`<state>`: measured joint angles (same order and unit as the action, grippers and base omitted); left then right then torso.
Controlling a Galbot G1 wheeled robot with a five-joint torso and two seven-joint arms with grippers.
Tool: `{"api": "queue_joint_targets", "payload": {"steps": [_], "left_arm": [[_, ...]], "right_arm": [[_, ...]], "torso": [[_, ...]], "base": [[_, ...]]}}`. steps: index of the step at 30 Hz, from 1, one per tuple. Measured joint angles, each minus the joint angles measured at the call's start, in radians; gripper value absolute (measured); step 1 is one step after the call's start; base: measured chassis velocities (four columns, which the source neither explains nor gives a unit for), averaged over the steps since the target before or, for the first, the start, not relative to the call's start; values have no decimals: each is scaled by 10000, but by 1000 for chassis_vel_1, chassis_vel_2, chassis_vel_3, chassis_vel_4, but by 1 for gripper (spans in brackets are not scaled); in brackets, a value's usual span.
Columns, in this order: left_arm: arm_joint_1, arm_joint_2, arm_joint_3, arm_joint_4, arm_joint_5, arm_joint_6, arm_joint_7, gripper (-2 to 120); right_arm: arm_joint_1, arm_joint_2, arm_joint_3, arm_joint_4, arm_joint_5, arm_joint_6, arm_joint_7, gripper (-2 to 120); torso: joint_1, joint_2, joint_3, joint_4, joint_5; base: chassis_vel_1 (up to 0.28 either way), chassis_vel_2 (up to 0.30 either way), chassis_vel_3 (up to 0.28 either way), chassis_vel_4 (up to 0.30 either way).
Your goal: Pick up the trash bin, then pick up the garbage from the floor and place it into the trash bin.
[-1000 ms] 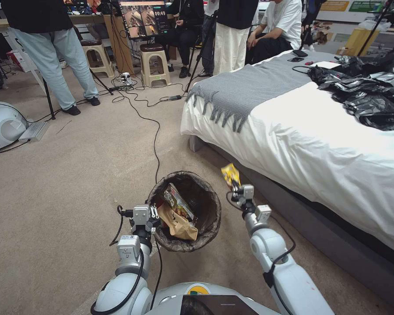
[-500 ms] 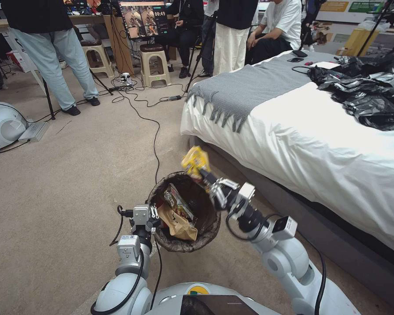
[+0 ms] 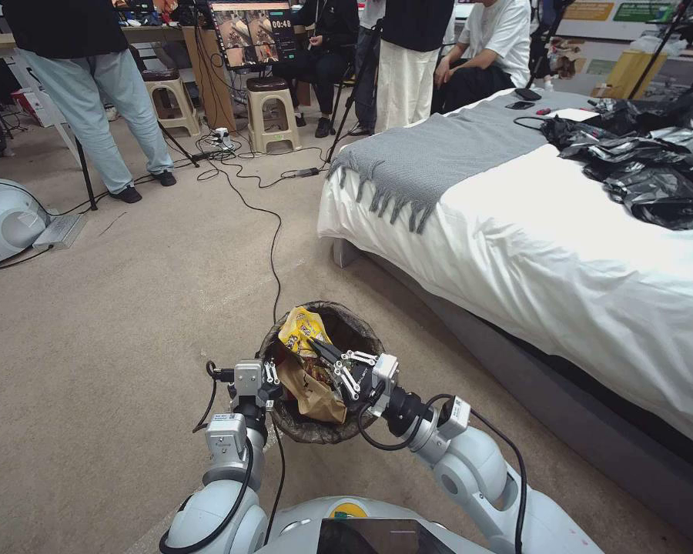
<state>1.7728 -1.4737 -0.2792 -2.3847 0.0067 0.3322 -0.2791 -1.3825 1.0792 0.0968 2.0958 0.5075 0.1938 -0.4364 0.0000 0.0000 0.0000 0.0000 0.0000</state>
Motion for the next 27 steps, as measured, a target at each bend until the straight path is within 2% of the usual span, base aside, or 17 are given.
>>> {"api": "queue_joint_targets", "payload": {"steps": [13, 14, 15, 17, 18, 21, 22, 25, 27], "left_arm": [[0, 0, 0, 0, 0, 0, 0, 2], [0, 0, 0, 0, 0, 0, 0, 2], [0, 0, 0, 0, 0, 0, 0, 2], [0, 0, 0, 0, 0, 0, 0, 2], [0, 0, 0, 0, 0, 0, 0, 2], [0, 0, 0, 0, 0, 0, 0, 2], [0, 0, 0, 0, 0, 0, 0, 2], [0, 0, 0, 0, 0, 0, 0, 2], [0, 0, 0, 0, 0, 0, 0, 2]], "right_arm": [[277, 335, -63, -1223, -242, -133, 373, 0], [272, 334, -63, -1279, -269, -146, 399, 5], [272, 334, -63, -1279, -269, -146, 399, 5], [241, 328, -60, -1309, -302, -163, 422, 15], [241, 328, -60, -1309, -302, -163, 422, 15], [207, 311, -13, -1310, -336, -169, 426, 31], [207, 311, -13, -1310, -336, -169, 426, 31], [153, 267, 36, -1298, -368, -170, 426, 45], [138, 260, 52, -1283, -384, -170, 426, 47]], "torso": [[0, 0, 0, 0, 0], [0, 0, 0, 0, 0], [0, 0, 0, 0, 0], [0, 0, 0, 0, 0], [0, 0, 0, 0, 0], [0, 0, 0, 0, 0], [0, 0, 0, 0, 0], [0, 0, 0, 0, 0], [0, 0, 0, 0, 0]], "base": [[0, 0, 0, 0], [0, 0, 0, 0], [0, 0, 0, 0], [0, 0, 0, 0], [0, 0, 0, 0], [0, 0, 0, 0], [0, 0, 0, 0], [0, 0, 0, 0], [0, 0, 0, 0]]}}
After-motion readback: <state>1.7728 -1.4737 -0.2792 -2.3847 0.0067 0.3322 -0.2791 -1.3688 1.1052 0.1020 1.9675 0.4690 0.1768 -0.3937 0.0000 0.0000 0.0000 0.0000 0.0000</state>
